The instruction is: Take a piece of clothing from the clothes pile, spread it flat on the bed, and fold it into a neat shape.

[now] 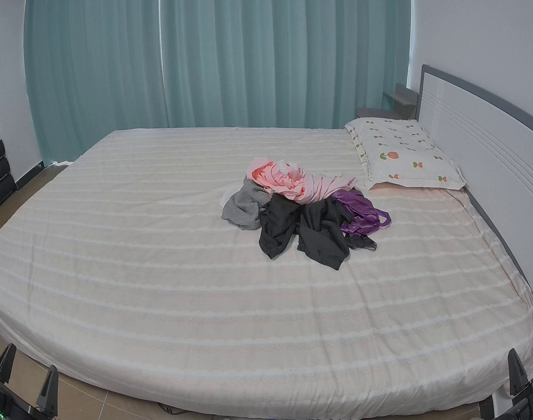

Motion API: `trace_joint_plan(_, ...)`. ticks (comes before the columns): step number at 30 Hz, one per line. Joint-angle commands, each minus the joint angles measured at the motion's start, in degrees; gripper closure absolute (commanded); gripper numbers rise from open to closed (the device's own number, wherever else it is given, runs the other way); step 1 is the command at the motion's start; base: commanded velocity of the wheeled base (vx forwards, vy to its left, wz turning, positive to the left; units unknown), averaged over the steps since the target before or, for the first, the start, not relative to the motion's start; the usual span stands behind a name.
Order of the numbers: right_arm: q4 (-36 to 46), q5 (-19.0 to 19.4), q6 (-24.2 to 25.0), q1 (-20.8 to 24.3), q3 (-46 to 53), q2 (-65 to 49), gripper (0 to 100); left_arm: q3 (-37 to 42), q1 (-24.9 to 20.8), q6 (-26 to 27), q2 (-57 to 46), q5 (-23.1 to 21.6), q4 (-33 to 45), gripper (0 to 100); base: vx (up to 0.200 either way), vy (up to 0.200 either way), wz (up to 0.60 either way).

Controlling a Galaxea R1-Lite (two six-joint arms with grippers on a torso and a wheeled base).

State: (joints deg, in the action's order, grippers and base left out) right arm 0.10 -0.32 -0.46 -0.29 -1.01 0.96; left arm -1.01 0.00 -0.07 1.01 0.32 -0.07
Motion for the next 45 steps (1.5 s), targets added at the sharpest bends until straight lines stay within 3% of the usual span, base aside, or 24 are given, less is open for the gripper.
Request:
trace_joint_plan(1,-0.1,0.1,0.0,0.0,1.0,-1.0,0,1.0,0.0,0.0,-0.8,-0.1,0.0,0,0.000,0.000,0.00)
trace_joint_plan(17,-0.4,2.3,-1.9,1.0,0.7,0.7,0,1.0,0.0,0.0,-0.8,0.0,0.0,0,0.000,0.000,0.00)
trace_joint_plan(19,-0.8,4.4,0.4,1.7,-6.8,3.9,0,1.0,0.0,0.0,-0.8,0.0,0.0,0,0.000,0.000,0.00)
trace_joint_plan(21,0.3,6.3,2.4,1.7,-12.3,9.0,0,1.0,0.0,0.0,-0.8,0.0,0.0,0,0.000,0.000,0.00)
trace_joint_plan(25,0.8,10.8,0.4,2.4,-12.0,23.2,0,1.0,0.0,0.0,-0.8,0.0,0.0,0,0.000,0.000,0.00)
trace_joint_plan(28,-2.9,12.4,4.3,3.0,-12.9,33.2,0,1.0,0.0,0.0,-0.8,0.0,0.0,0,0.000,0.000,0.00)
trace_joint_plan(30,-11.2,13.4,9.8,5.7,-14.6,46.7,0,1.0,0.0,0.0,-0.8,0.0,0.0,0,0.000,0.000,0.00)
trace_joint_plan(36,-22.3,12.8,13.1,11.0,-20.0,70.4,0,1.0,0.0,0.0,-0.8,0.0,0.0,0,0.000,0.000,0.00)
trace_joint_plan(45,-29.5,11.1,18.6,12.9,-34.2,95.5,0,1.0,0.0,0.0,-0.8,0.0,0.0,0,0.000,0.000,0.00)
